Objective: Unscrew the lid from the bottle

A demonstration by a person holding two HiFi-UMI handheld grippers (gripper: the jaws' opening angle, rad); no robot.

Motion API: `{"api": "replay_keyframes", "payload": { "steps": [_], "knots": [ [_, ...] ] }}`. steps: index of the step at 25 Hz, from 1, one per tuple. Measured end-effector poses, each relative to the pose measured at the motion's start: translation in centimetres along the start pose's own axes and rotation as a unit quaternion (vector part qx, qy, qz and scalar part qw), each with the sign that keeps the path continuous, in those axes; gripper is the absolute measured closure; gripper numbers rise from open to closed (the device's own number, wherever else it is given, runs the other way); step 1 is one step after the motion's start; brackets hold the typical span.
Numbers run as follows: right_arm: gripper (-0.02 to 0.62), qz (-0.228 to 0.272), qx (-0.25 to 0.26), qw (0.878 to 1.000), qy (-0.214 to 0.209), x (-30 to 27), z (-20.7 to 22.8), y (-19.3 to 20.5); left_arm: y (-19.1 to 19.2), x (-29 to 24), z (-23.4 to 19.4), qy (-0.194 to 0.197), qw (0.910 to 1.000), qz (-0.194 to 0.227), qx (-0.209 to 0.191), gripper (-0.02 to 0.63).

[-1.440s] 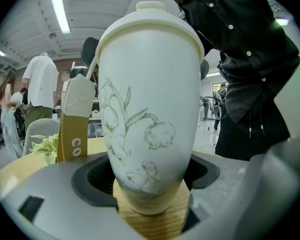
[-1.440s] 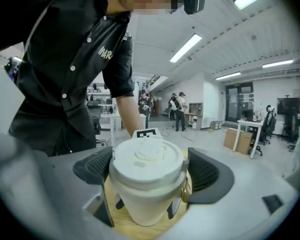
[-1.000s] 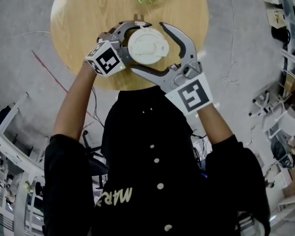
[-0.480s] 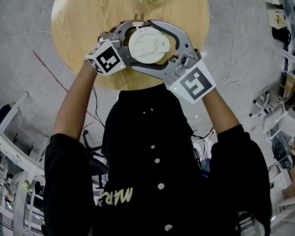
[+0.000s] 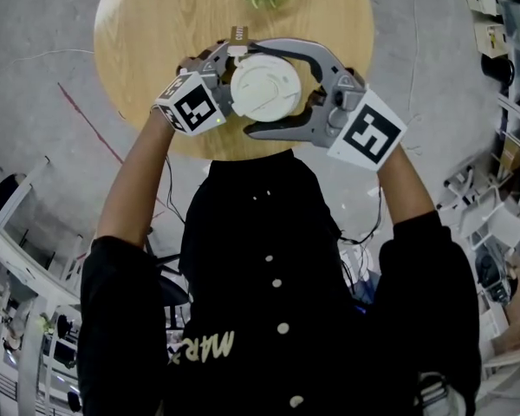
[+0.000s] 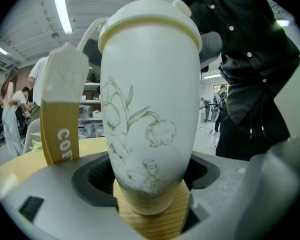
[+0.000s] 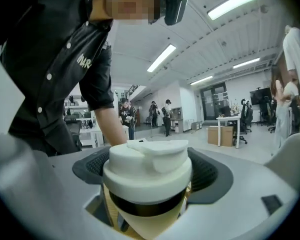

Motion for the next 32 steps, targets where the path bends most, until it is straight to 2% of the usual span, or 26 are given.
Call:
{"api": "replay_keyframes", "payload": {
  "steps": [5, 9, 15, 19, 22, 25, 26, 28, 30, 32],
  "knots": [
    [0.118, 0.01, -0.004, 1.0, -0.01, -0.1, 0.0, -1.1, 0.0, 0.1, 0.1, -0.001, 1.0, -0.003, 0.0, 0.23],
    [0.12, 0.035, -0.025, 0.999, 0.011, 0.6, -0.2, -3.0, 0.2, 0.3, 0.2, -0.005, 0.9998, -0.016, 0.01, 0.23],
    [0.118, 0.105, -0.057, 0.992, 0.049, 3.4, -0.2, -9.9, 1.2, 2.1, -0.1, -0.031, 0.9968, -0.055, 0.049, 0.225],
    [0.118, 0.144, -0.078, 0.984, 0.069, 5.9, -0.9, -15.7, 0.5, 5.3, 0.8, -0.069, 0.9921, -0.075, 0.073, 0.227],
    [0.118, 0.143, -0.064, 0.982, 0.108, 8.1, -1.4, -18.9, -1.6, 8.3, 1.1, -0.108, 0.9871, -0.081, 0.087, 0.227],
    [0.118, 0.127, -0.054, 0.975, 0.171, 10.0, -1.5, -20.5, -6.0, 12.0, 1.3, -0.158, 0.9826, -0.045, 0.087, 0.242],
    [0.118, 0.124, -0.055, 0.971, 0.199, 10.8, -1.5, -20.8, -8.1, 13.4, 1.4, -0.179, 0.98, -0.022, 0.085, 0.272],
    [0.119, 0.121, -0.057, 0.958, 0.253, 12.3, -1.6, -21.5, -12.8, 16.4, 1.8, -0.229, 0.9697, 0.028, 0.08, 0.4],
    [0.118, 0.126, -0.052, 0.944, 0.299, 13.9, -2.2, -22.2, -17.3, 19.7, 2.6, -0.293, 0.952, 0.054, 0.07, 0.554],
    [0.118, 0.135, -0.043, 0.931, 0.338, 15.5, -2.9, -23.0, -20.9, 22.8, 3.4, -0.364, 0.9273, 0.064, 0.059, 0.6]
  ]
}}
Point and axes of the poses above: the fingertips, and each gripper's own axes: x backward along the fingers, z to its right, y out of its underside, the point moved 4 cm from there along x, backward along the fingers, and after that the axes turned 1 degree about -y, right-handed, at the moved point
